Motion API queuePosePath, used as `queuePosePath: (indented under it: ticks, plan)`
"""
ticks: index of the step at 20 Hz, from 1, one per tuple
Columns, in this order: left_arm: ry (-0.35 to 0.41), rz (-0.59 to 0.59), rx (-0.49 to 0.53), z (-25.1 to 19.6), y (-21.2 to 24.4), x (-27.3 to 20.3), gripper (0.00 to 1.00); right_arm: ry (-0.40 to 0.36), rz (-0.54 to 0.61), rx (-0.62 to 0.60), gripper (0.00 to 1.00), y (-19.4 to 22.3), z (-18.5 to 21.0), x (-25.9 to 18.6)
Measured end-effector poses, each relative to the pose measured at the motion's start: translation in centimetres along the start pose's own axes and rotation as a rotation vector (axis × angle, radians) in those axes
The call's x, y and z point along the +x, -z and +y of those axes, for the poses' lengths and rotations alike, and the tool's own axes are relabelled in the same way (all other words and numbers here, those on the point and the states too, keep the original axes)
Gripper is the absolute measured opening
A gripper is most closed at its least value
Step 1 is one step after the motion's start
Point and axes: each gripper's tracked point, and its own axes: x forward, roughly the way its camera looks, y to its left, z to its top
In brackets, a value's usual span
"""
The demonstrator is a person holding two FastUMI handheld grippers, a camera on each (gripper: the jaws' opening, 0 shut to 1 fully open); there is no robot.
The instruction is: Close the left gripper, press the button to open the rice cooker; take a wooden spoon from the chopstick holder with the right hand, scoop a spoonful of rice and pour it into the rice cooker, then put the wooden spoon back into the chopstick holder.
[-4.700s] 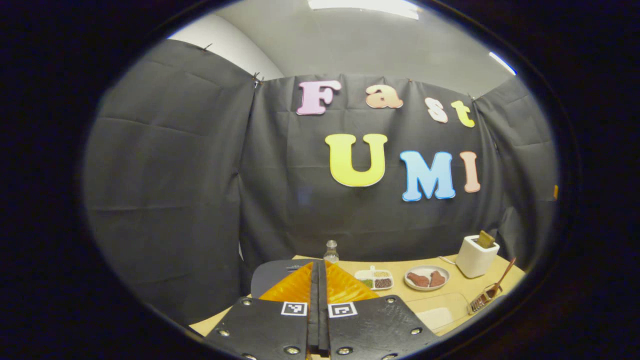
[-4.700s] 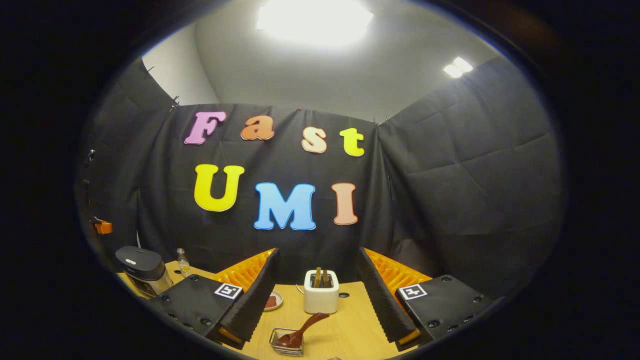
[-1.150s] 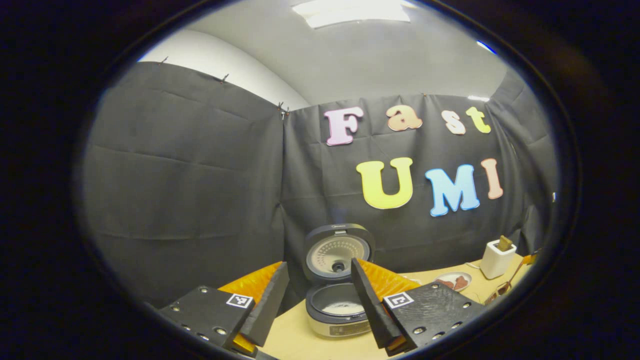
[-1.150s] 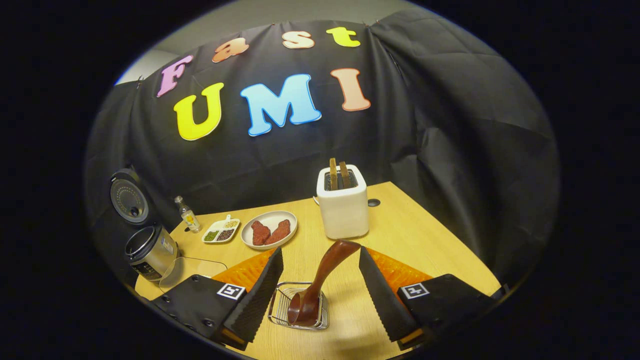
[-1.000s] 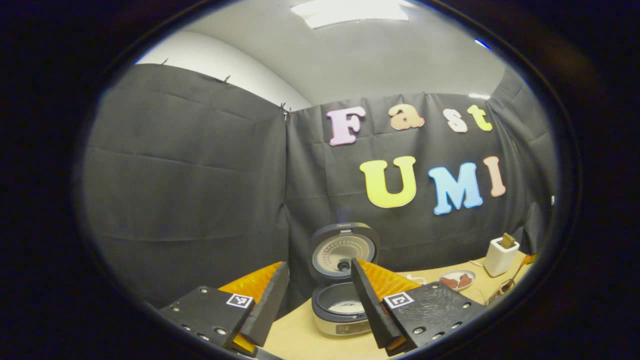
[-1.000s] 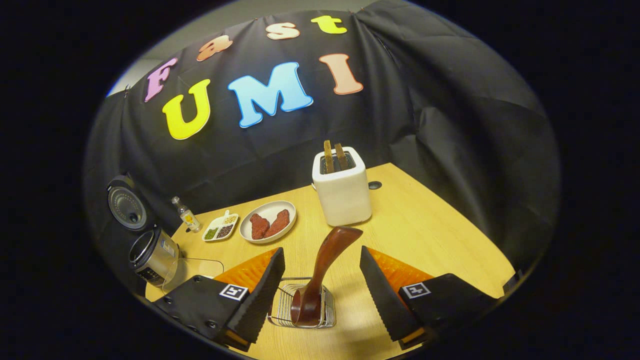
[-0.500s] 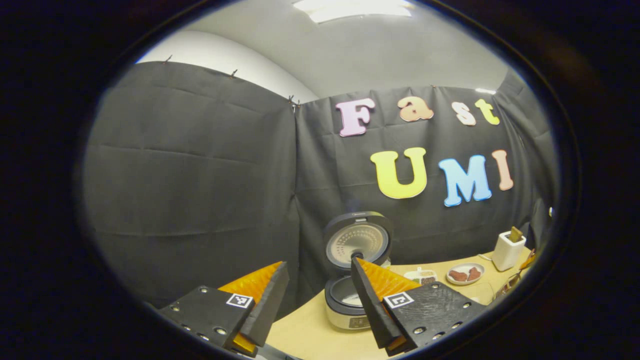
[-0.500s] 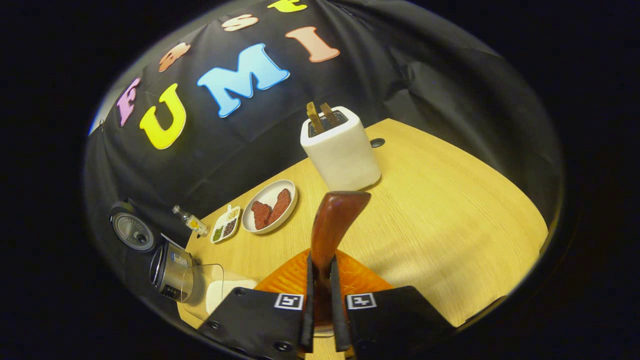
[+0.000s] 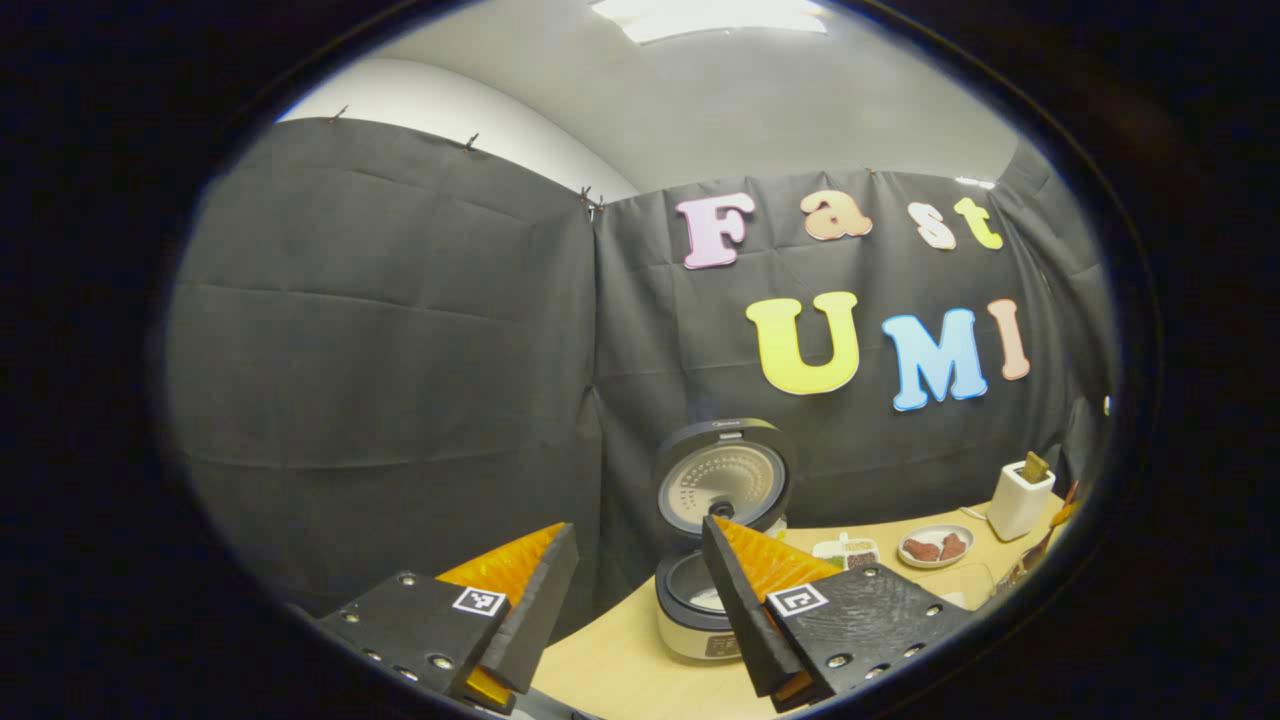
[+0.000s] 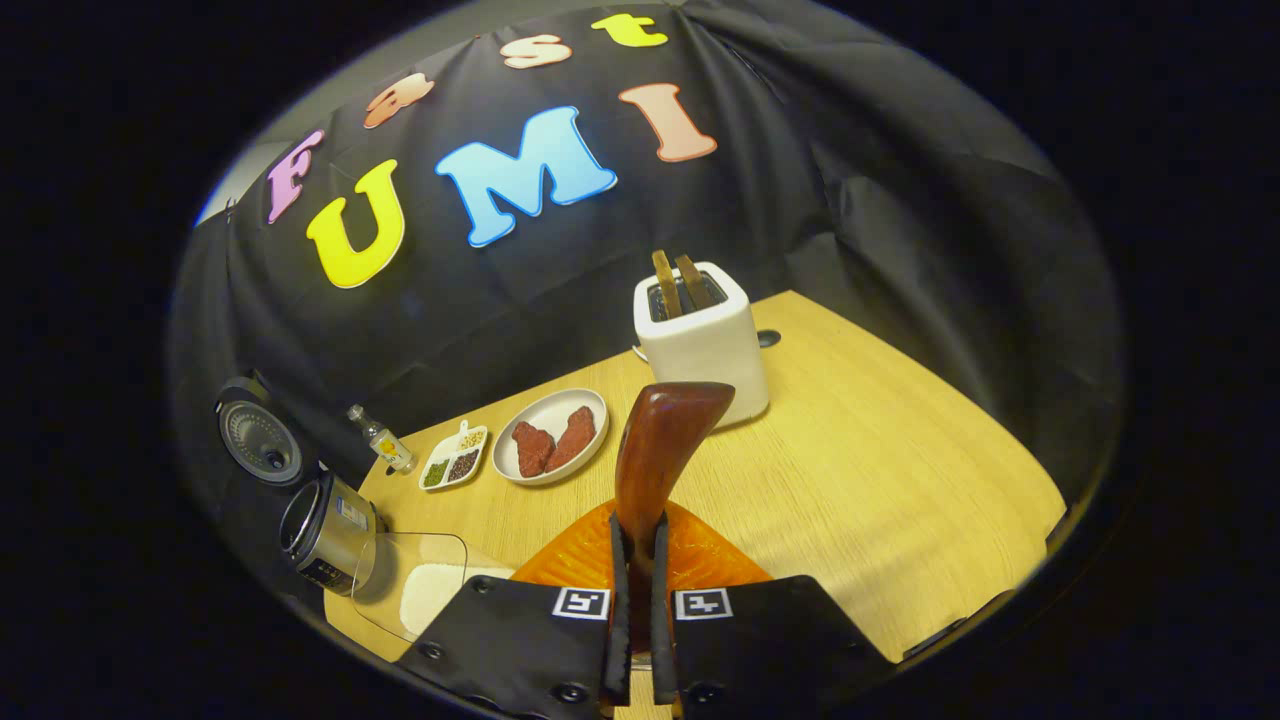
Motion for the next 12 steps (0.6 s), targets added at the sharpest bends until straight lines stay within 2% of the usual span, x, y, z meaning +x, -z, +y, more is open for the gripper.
queuePosePath:
  ticks: [5, 12]
  plan:
    - [0.026, 0.012, -0.006, -0.8, 0.8, 0.7, 0.77, -0.012, -0.079, -0.142, 0.10, -3.4, 2.8, -1.8]
    - [0.039, 0.022, -0.023, -0.2, 1.6, 2.1, 0.80, -0.104, -0.150, -0.236, 0.10, -4.7, 9.9, -3.1]
